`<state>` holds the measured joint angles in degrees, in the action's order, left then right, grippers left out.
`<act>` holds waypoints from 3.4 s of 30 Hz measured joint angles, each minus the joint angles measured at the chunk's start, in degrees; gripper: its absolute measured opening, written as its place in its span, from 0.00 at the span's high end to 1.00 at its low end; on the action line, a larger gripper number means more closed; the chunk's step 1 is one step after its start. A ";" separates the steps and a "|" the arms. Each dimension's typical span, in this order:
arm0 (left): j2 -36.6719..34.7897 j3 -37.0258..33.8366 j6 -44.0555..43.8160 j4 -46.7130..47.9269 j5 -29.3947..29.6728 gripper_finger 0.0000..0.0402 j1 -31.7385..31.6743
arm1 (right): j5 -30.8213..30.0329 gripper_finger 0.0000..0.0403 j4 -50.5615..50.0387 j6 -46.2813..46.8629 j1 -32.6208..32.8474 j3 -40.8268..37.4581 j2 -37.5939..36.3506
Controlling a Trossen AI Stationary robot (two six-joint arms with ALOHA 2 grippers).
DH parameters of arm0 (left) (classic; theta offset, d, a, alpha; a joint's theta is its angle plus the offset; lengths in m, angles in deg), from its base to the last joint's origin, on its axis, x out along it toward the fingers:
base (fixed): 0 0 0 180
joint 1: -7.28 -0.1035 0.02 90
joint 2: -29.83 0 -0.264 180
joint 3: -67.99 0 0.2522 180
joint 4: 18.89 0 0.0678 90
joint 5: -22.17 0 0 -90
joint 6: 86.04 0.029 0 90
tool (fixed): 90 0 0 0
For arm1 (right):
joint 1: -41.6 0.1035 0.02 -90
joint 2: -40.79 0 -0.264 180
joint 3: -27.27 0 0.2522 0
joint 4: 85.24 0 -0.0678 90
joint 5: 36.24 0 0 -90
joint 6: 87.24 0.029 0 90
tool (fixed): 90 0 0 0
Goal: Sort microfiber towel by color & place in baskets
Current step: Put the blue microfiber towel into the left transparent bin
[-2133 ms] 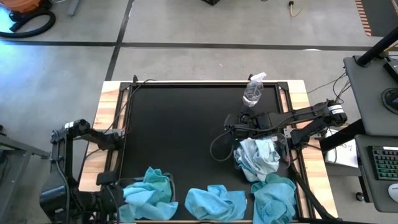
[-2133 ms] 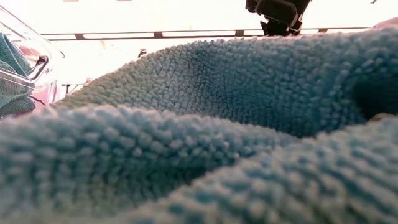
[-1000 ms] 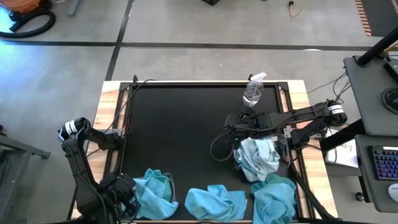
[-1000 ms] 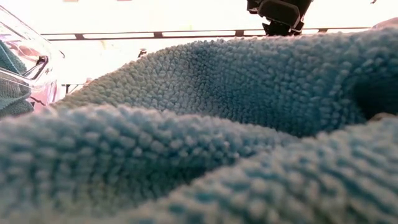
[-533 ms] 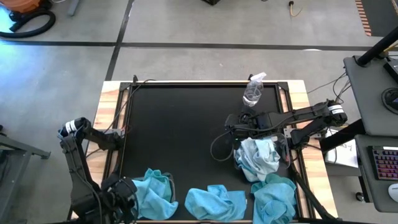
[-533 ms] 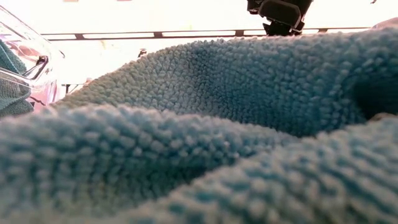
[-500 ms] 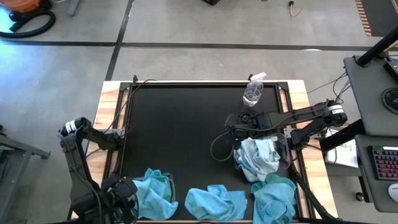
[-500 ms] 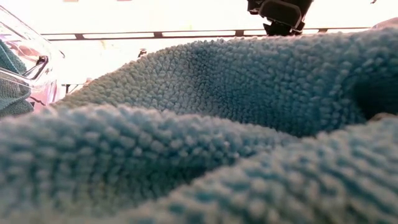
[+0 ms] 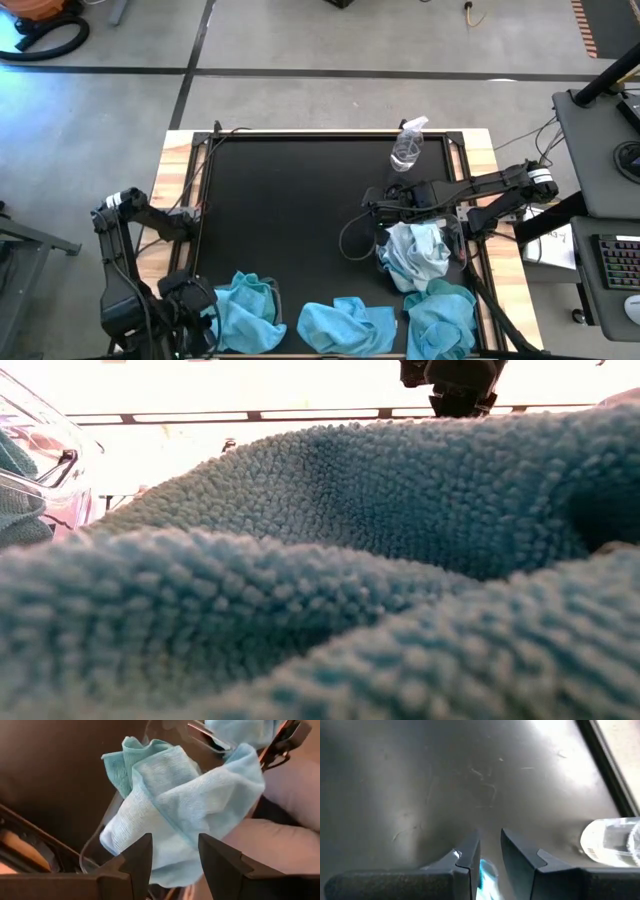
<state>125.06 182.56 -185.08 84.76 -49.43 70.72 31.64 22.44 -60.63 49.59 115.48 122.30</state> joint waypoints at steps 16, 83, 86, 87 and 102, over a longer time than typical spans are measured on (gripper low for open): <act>5.00 -1.17 20.62 -4.86 29.10 0.64 -11.38 | 13.11 0.82 8.95 5.10 3.65 0.00 0.00; 3.50 -1.21 58.48 -4.57 15.58 0.72 -33.55 | 31.14 0.82 17.99 20.73 23.54 13.01 31.23; 3.31 -1.21 58.48 -4.55 15.60 0.72 -33.55 | 31.14 0.82 17.94 20.36 23.16 12.55 31.23; 3.29 -1.21 58.50 -4.55 15.60 0.72 -33.55 | 31.11 0.82 17.93 20.12 23.15 12.46 31.22; 3.23 -1.21 58.53 -2.82 15.73 0.72 -33.55 | 31.11 0.79 20.64 21.68 22.71 6.56 31.19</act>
<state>128.28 181.35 -126.55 81.94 -33.70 37.17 62.76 43.08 -38.96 72.30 122.05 153.49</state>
